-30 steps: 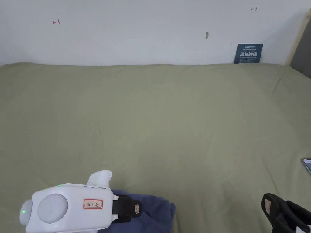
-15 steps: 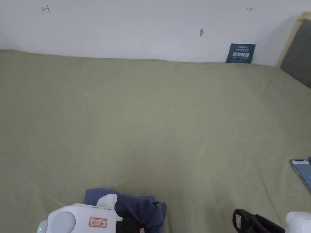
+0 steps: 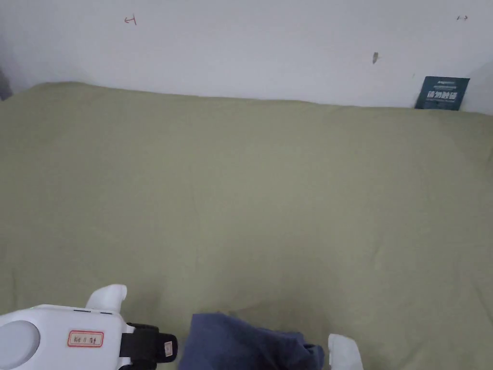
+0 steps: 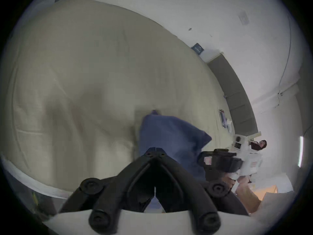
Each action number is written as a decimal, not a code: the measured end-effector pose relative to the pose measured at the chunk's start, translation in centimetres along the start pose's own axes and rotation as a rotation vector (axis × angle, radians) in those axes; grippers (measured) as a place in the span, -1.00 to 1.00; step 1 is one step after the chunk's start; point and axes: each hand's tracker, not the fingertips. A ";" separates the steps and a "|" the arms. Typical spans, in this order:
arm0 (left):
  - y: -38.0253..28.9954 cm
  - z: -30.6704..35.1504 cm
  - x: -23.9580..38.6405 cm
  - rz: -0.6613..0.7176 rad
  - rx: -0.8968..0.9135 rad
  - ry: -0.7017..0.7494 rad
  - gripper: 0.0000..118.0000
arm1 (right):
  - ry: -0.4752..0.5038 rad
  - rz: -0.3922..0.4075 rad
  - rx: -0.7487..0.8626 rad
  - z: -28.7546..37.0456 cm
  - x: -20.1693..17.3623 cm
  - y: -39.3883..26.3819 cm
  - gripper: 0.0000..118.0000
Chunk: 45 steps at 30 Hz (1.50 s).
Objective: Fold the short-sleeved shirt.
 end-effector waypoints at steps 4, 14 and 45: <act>0.5 -1.2 -1.3 0.032 -0.053 -0.035 -0.91 | 0.076 -0.183 -0.006 -1.1 6.5 0.8 -1.00; 0.6 -8.7 -2.0 0.052 -0.219 -0.248 0.82 | 0.226 -0.317 0.023 0.4 8.9 0.1 -1.00; 19.0 16.2 -24.2 0.109 0.118 0.341 0.88 | -0.115 -0.056 0.176 8.2 1.6 3.6 -1.00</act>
